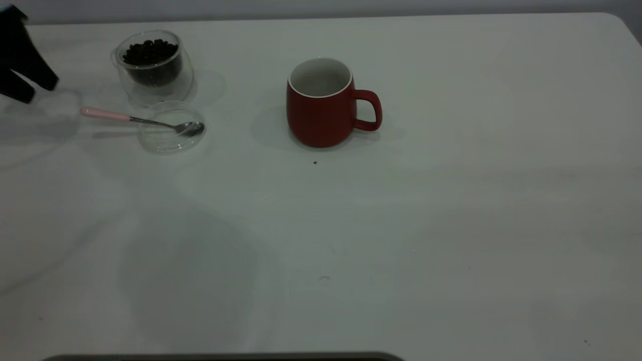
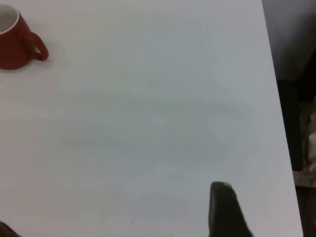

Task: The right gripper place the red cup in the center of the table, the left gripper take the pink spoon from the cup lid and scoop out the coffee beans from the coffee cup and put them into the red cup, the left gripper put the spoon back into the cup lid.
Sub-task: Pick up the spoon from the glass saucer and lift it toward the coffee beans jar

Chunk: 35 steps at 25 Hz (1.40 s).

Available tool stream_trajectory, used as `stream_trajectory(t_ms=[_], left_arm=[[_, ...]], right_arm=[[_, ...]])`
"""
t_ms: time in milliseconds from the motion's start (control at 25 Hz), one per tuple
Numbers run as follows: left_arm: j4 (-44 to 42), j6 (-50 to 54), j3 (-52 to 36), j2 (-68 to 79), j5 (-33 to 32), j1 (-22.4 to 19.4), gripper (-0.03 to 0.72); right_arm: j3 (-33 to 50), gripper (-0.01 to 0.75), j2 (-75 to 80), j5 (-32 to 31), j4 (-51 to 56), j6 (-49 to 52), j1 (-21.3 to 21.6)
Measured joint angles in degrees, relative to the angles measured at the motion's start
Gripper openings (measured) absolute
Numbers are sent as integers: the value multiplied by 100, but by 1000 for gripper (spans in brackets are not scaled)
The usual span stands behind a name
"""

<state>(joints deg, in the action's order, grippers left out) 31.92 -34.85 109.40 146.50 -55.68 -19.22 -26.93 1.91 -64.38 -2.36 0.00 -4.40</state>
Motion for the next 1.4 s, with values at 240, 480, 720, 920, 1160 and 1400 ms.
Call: stream_trajectory(t_ms=[240, 480, 720, 920, 1160, 1400], left_arm=[[26, -170, 283, 303, -34, 0, 585], [650, -657, 295, 304, -526, 0, 585], [806, -1116, 295, 304, -612, 17, 585], [822, -1147, 295, 369, -543, 17, 585], [1087, -1152, 301, 755, -679, 24, 585], [1253, -1251, 301, 911, -679, 26, 585]], right_arm=[[0, 416, 0, 0, 0, 0, 0], [0, 388, 0, 0, 0, 0, 0], [0, 359, 0, 0, 0, 0, 0], [0, 332, 0, 0, 0, 0, 0], [0, 298, 0, 0, 0, 0, 0], [0, 266, 0, 0, 0, 0, 0]])
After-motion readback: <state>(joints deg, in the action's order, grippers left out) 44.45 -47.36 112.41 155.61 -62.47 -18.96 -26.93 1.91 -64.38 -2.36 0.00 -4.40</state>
